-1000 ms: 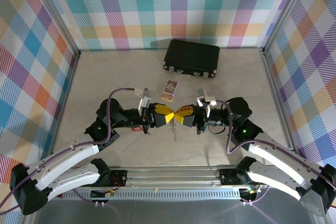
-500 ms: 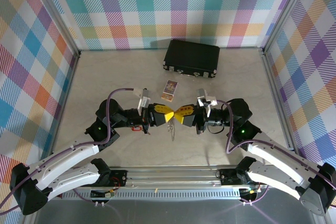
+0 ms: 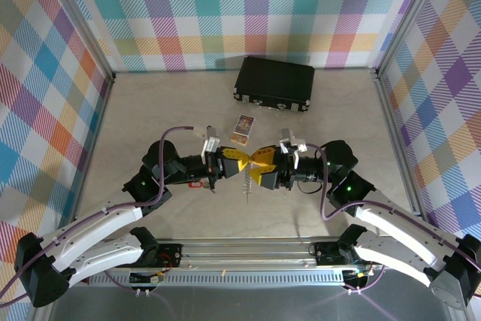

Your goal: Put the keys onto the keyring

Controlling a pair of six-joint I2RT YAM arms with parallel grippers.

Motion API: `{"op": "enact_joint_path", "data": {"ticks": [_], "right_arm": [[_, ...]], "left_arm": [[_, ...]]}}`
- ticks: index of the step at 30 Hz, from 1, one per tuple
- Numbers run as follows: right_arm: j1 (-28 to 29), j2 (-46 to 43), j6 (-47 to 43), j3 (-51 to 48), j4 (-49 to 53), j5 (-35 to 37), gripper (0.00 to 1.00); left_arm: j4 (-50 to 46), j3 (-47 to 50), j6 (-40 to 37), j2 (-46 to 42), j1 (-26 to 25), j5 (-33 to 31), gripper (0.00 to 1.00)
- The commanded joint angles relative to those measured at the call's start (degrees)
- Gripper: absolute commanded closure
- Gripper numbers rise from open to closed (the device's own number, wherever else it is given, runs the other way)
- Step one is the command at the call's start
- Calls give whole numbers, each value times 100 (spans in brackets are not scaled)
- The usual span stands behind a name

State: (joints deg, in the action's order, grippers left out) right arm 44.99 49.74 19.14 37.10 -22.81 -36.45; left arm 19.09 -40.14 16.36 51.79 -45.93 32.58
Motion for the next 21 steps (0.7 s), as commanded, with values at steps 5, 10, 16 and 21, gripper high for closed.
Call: {"op": "enact_joint_path", "data": {"ticks": [5,10,16,21], "right_arm": [[27,236,-587,1062,1800,136,32],[27,312,-725,1431,2427,330,22],[27,464,-806,1764,3093,881,11],[21,757,-839,2001,3773,1590,3]], "left_arm": [[-1336,-479,-445,-148,-48,-691,100],[-2035,-541,-494,-456,-53,-1134,100],[-2637,-425,-485,-801,-54,-1502,100],[-2872,-259,-449,-1100,-41,-1611,100]]}}
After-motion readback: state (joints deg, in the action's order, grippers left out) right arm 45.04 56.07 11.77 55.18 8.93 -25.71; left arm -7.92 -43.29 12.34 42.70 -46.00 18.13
